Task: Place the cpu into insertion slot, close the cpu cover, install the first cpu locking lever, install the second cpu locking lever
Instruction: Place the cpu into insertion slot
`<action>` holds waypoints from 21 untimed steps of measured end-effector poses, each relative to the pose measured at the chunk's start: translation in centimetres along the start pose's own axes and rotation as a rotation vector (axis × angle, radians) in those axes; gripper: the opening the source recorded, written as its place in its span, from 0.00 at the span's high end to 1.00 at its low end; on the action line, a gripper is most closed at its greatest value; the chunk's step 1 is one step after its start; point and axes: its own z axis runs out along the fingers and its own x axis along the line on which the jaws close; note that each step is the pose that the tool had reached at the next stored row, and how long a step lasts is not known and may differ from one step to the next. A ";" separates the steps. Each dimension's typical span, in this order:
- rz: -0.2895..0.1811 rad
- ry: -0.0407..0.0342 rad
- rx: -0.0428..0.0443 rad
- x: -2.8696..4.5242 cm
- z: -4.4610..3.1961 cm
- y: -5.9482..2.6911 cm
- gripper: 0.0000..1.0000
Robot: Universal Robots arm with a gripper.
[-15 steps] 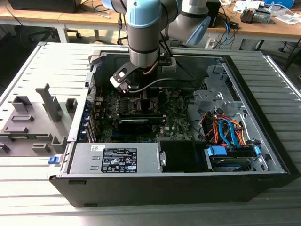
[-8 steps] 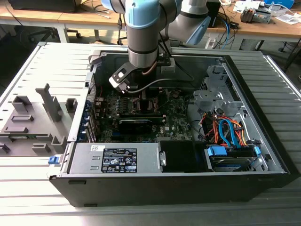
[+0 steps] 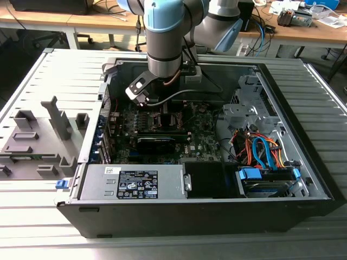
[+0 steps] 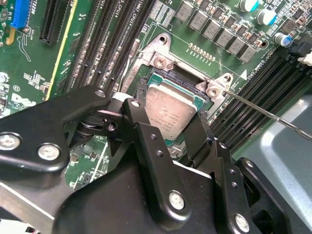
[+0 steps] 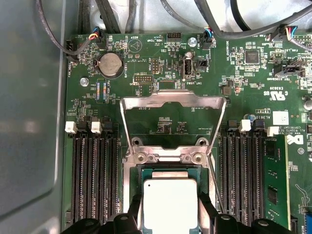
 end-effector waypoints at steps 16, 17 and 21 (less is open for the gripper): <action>0.004 -0.0004 -0.0001 0.02 0.28 -0.02 0.46; 0.004 -0.0004 -0.0001 0.02 0.28 -0.02 0.46; 0.004 0.0000 -0.0004 0.02 0.30 -0.01 0.45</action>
